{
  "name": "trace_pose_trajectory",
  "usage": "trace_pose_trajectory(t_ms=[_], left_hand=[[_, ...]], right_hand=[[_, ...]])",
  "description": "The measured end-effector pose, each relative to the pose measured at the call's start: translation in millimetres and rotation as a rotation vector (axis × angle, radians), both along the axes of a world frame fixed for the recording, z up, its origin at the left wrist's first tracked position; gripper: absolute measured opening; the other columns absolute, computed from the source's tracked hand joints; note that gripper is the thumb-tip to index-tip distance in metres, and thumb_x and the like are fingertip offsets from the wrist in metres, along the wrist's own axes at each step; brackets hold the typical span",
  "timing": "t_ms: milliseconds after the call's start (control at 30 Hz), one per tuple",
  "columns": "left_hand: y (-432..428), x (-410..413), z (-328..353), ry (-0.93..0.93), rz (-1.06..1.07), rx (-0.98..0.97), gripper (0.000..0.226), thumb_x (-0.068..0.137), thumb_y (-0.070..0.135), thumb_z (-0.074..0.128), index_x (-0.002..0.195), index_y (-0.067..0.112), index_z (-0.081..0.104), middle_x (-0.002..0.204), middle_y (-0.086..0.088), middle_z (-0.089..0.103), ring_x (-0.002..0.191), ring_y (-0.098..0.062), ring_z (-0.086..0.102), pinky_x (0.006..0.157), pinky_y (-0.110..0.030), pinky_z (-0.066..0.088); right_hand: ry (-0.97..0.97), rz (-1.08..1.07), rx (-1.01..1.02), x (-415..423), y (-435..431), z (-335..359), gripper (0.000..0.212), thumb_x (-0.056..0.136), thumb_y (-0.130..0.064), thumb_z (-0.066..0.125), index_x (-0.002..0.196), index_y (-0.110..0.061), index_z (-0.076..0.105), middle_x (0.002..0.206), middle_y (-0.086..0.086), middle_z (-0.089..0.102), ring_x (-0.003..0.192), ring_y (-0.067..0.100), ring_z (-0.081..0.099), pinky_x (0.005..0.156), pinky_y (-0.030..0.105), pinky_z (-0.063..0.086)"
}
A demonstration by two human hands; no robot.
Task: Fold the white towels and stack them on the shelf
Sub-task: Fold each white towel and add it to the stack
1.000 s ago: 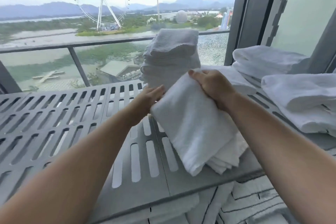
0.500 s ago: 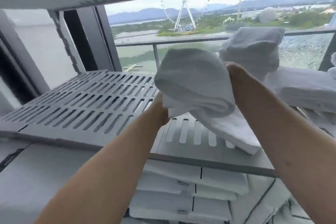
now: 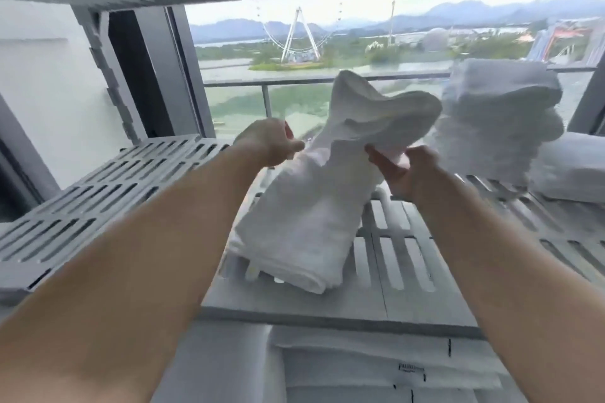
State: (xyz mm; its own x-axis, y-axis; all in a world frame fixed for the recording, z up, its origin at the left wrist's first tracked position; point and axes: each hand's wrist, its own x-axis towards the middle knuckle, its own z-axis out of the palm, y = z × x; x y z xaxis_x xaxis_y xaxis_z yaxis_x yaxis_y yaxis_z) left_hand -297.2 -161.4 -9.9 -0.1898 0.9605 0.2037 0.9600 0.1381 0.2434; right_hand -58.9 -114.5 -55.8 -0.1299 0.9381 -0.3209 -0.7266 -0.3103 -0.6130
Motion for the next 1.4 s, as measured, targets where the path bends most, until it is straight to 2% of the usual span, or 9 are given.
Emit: trace_pose_trajectory(t_ms=[167, 367, 533, 633, 767, 867, 1067, 1233, 1400], left_hand=[[10.3, -15.2, -59.6, 0.085, 0.003, -0.276, 0.052, 0.094, 0.056, 0.055, 0.100, 0.006, 0.066, 0.106, -0.018, 0.067, 0.088, -0.033, 0.059, 0.066, -0.032, 0.040], [14.4, -8.3, -70.9, 0.036, 0.103, -0.179, 0.032, 0.091, 0.046, 0.064, 0.100, 0.017, 0.055, 0.098, -0.006, 0.057, 0.102, -0.031, 0.061, 0.080, -0.039, 0.051], [5.7, -1.0, -70.1, 0.070, 0.137, -0.065, 0.023, 0.096, 0.040, 0.055, 0.095, 0.018, 0.055, 0.100, -0.007, 0.062, 0.094, -0.030, 0.060, 0.075, -0.035, 0.046], [0.0, 3.9, -76.6, 0.041, 0.153, 0.007, 0.022, 0.096, 0.034, 0.053, 0.095, 0.015, 0.063, 0.102, -0.010, 0.068, 0.093, -0.032, 0.063, 0.069, -0.034, 0.043], [-4.6, 22.8, -90.8, 0.060, 0.212, 0.015, 0.032, 0.094, 0.025, 0.050, 0.120, 0.011, 0.063, 0.123, -0.014, 0.063, 0.116, -0.034, 0.058, 0.080, -0.040, 0.046], [-10.0, 42.1, -104.9, 0.115, 0.212, 0.063, 0.039, 0.094, 0.022, 0.049, 0.129, 0.007, 0.049, 0.127, -0.014, 0.060, 0.122, -0.035, 0.054, 0.090, -0.043, 0.046], [-1.8, 31.2, -104.5, 0.230, 0.155, 0.180, 0.045, 0.091, 0.001, 0.032, 0.134, 0.011, 0.045, 0.096, -0.011, 0.072, 0.080, -0.032, 0.068, 0.062, -0.034, 0.039], [1.8, -10.0, -78.0, 0.358, 0.127, 0.290, 0.039, 0.092, -0.004, 0.030, 0.124, 0.011, 0.048, 0.086, -0.013, 0.072, 0.072, -0.033, 0.068, 0.057, -0.036, 0.041], [18.0, -35.2, -16.0, 0.406, 0.175, 0.557, 0.031, 0.098, 0.002, 0.039, 0.110, 0.010, 0.066, 0.095, -0.012, 0.070, 0.079, -0.033, 0.069, 0.064, -0.038, 0.045]], right_hand=[[-0.173, 0.013, 0.024, -22.6, -5.4, -31.6, 0.033, 0.104, -0.013, 0.031, 0.121, 0.010, 0.048, 0.103, 0.027, 0.063, 0.066, 0.032, 0.074, 0.054, 0.035, 0.061], [-1.008, -0.057, 0.450, -52.9, -8.7, -33.6, 0.025, 0.092, -0.031, 0.061, 0.106, -0.011, 0.066, 0.093, 0.010, 0.069, 0.073, 0.021, 0.071, 0.063, 0.039, 0.061], [-1.868, 0.112, 0.780, -71.6, 2.0, -36.5, 0.096, 0.073, -0.066, 0.074, 0.148, -0.018, 0.037, 0.138, 0.015, 0.046, 0.131, 0.032, 0.043, 0.105, 0.044, 0.043], [-2.071, 0.243, 0.718, -80.9, 13.9, -34.7, 0.091, 0.076, -0.063, 0.072, 0.144, -0.012, 0.039, 0.142, 0.017, 0.041, 0.134, 0.037, 0.040, 0.109, 0.046, 0.040], [-2.114, 0.172, 0.741, -79.9, 33.0, -31.9, 0.040, 0.090, -0.024, 0.057, 0.127, -0.009, 0.057, 0.136, 0.016, 0.050, 0.124, 0.035, 0.051, 0.103, 0.040, 0.044], [-1.896, -0.037, 0.813, -76.1, 43.0, -36.4, 0.033, 0.087, -0.014, 0.051, 0.116, -0.009, 0.067, 0.120, 0.017, 0.066, 0.111, 0.036, 0.061, 0.091, 0.038, 0.051], [-1.211, -0.164, 0.454, -62.0, 68.7, -23.2, 0.021, 0.077, -0.021, 0.051, 0.075, -0.007, 0.068, 0.070, 0.014, 0.065, 0.081, 0.043, 0.067, 0.075, 0.055, 0.057], [-1.244, -0.290, 0.570, -52.3, 60.3, -21.8, 0.017, 0.072, -0.021, 0.052, 0.060, -0.010, 0.057, 0.050, -0.002, 0.052, 0.058, 0.030, 0.052, 0.053, 0.035, 0.043], [-1.298, -0.429, 0.740, -34.3, 40.3, -10.4, 0.013, 0.083, -0.026, 0.059, 0.074, -0.017, 0.062, 0.061, -0.008, 0.059, 0.065, 0.025, 0.056, 0.060, 0.030, 0.038]])
